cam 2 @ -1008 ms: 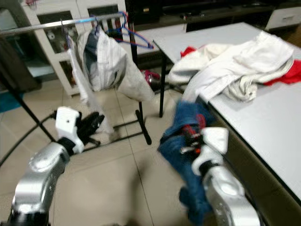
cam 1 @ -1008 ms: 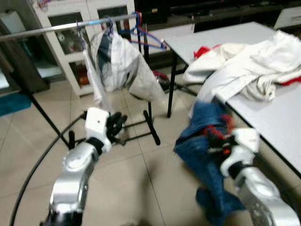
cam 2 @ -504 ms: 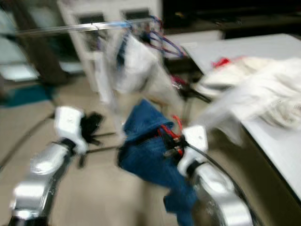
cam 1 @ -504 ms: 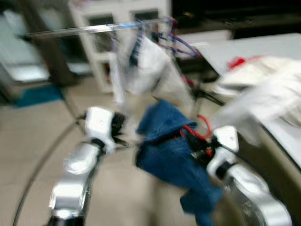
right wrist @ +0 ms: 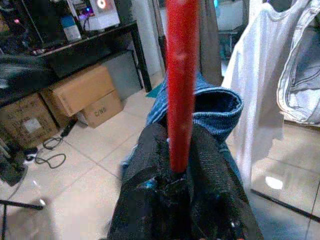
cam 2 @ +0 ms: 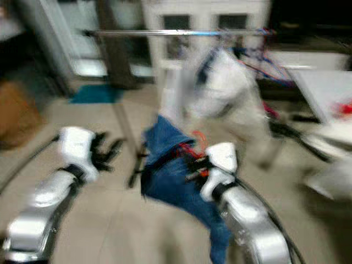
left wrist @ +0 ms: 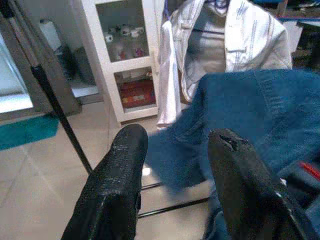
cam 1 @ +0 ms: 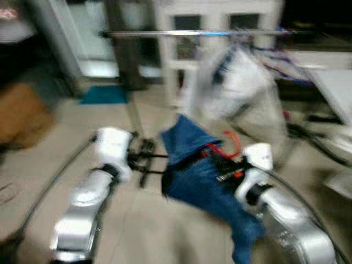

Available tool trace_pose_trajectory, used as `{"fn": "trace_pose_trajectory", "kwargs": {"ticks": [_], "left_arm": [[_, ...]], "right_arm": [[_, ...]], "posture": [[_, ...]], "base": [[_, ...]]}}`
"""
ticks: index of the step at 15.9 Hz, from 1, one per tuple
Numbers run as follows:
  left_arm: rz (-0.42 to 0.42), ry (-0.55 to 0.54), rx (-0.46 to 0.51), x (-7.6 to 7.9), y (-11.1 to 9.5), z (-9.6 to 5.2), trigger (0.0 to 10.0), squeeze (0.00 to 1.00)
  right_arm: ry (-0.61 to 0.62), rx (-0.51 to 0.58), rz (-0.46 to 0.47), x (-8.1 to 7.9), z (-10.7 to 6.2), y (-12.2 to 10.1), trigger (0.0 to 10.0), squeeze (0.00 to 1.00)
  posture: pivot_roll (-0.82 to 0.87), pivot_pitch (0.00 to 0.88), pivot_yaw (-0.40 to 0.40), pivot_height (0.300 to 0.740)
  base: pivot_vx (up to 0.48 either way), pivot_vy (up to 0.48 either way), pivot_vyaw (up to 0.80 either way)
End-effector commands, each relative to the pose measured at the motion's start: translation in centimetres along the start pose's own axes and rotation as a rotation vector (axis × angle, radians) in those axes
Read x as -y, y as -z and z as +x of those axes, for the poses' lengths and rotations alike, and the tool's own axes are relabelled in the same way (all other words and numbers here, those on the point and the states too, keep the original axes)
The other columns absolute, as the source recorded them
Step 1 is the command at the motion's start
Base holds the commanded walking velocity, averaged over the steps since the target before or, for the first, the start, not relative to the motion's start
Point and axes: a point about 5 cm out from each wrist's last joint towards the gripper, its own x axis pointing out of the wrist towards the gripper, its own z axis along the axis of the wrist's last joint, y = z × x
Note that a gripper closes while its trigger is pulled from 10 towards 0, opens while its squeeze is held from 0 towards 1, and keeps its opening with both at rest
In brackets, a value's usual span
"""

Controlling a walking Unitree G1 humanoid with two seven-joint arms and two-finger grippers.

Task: Hang hanger

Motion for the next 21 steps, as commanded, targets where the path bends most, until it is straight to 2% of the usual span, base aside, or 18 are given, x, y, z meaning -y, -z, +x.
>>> {"fn": "trace_pose_trajectory", "kwargs": {"ticks": [1, 3, 4, 6, 8, 21], "left_arm": [[0.026, -0.044, -0.005, -1.3, 0.0, -0.7, 10.0, 1.0], [0.025, -0.031, 0.008, -1.2, -0.1, -0.9, 10.0, 1.0], [0.011, -0.026, 0.018, -1.2, -0.3, -1.0, 10.0, 1.0], [0.039, -0.042, 0.024, -1.6, -0.4, -1.1, 10.0, 1.0], [0.021, -0.057, 0.031, -2.0, -0.4, -1.2, 10.0, 1.0], [0.011, -0.035, 0.037, -1.6, -0.7, -1.3, 10.0, 1.0]], "right_arm": [[0.01, 0.075, 0.013, -0.5, 0.7, -1.4, 10.0, 0.0], [0.007, 0.053, -0.004, -0.3, 1.0, -1.4, 10.0, 0.0], [0.029, 0.044, 0.029, 0.2, 1.2, -1.4, 10.0, 0.0], [0.059, 0.04, 0.078, 0.7, 1.7, -1.4, 10.0, 0.0], [0.049, 0.048, 0.034, 0.5, 2.0, -1.7, 10.0, 0.0], [0.068, 0.051, 0.098, 0.6, 2.6, -1.9, 10.0, 0.0]], "posture": [[0.09, 0.0, 0.043, 0.74], [0.1, 0.0, 0.019, 0.74], [0.11, 0.0, 0.003, 0.74], [0.13, 0.0, -0.008, 0.74], [0.13, 0.0, -0.007, 0.74], [0.14, 0.0, -0.007, 0.74]], "base": [[0.349, 0.0, 0.0], [0.352, 0.0, 0.0], [0.349, 0.0, 0.0], [0.352, 0.0, 0.0], [0.337, 0.0, 0.0], [0.37, 0.0, 0.0]]}}
